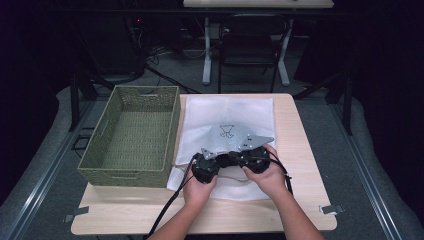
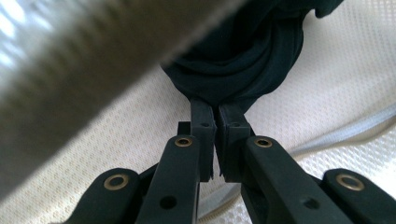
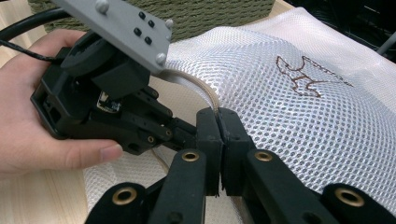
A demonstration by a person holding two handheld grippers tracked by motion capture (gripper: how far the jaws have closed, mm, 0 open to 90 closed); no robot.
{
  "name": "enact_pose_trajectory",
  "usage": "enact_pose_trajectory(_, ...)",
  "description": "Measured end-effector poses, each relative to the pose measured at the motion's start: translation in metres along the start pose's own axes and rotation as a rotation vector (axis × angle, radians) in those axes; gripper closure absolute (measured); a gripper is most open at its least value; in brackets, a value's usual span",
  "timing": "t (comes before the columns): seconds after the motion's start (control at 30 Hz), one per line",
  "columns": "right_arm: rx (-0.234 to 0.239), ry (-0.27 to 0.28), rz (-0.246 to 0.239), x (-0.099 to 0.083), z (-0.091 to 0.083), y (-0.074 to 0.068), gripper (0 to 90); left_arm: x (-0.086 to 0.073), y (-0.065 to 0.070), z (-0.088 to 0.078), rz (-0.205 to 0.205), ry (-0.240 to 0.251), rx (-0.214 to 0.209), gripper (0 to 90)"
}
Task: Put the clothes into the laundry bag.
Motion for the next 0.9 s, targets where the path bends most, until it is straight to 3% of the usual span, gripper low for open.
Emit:
enact_pose_trajectory(0.43,0.008,-0.006,-0.002,-0.001,0.001,0.0,88.8,0.01,-0.004,0.0,-0.018,0.015,-0.003,86.8)
enact_pose_trajectory(0.9,0.027,-0.058,0.015,-0.013,0.015,0.002,88.9,0.011,-0.005,-0.003,-0.016,0.015,-0.009,86.9)
Point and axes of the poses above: each handheld gripper's, and its own axes: z roughly forward along the jaws, x roughly out of its top, y roughly to its right, the point moved 2 cm from there along z, roughly forward along the jaws, and after that the axes turned 9 degrees about x, right-handed, at the moved point
